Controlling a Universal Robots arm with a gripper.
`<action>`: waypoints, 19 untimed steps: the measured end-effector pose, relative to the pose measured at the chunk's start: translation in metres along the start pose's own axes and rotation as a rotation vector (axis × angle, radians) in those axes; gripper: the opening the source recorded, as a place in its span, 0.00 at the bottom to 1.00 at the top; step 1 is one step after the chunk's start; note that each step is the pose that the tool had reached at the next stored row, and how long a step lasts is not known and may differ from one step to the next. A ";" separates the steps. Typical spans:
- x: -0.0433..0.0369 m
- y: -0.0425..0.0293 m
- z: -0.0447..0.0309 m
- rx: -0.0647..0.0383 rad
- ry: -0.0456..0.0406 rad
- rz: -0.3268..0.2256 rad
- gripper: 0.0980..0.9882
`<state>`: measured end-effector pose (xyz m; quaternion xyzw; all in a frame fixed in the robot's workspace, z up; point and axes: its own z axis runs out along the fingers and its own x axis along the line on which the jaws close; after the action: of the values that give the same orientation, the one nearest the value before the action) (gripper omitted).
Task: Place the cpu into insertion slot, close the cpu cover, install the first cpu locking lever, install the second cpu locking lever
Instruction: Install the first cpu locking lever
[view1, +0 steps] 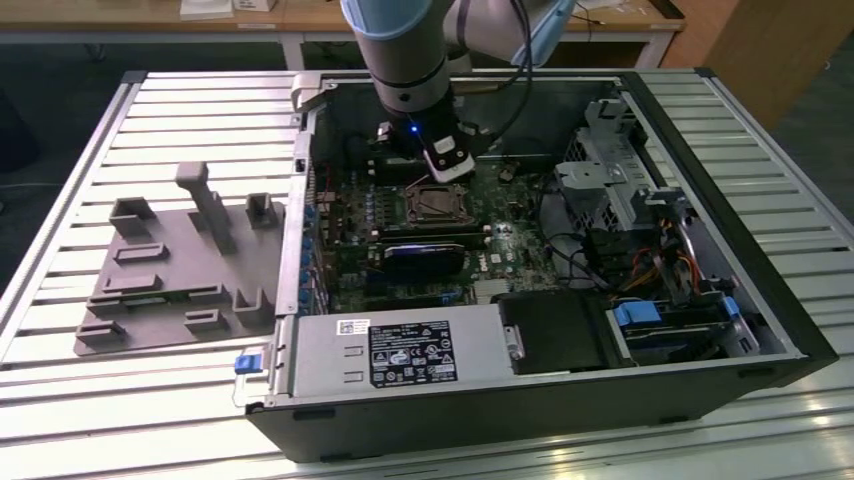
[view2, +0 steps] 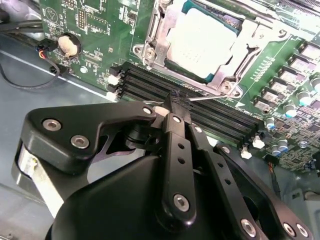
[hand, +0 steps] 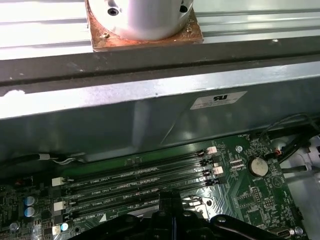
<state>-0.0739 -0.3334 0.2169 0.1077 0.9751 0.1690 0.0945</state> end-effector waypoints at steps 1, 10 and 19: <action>0.0000 0.0000 0.0000 0.000 -0.0001 0.000 0.01; 0.0063 -0.0016 0.0001 -0.017 -0.0631 -0.024 0.01; 0.0082 -0.0039 0.0075 -0.016 -0.0730 -0.017 0.01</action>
<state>-0.0808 -0.3327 0.2073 0.1049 0.9705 0.1719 0.1323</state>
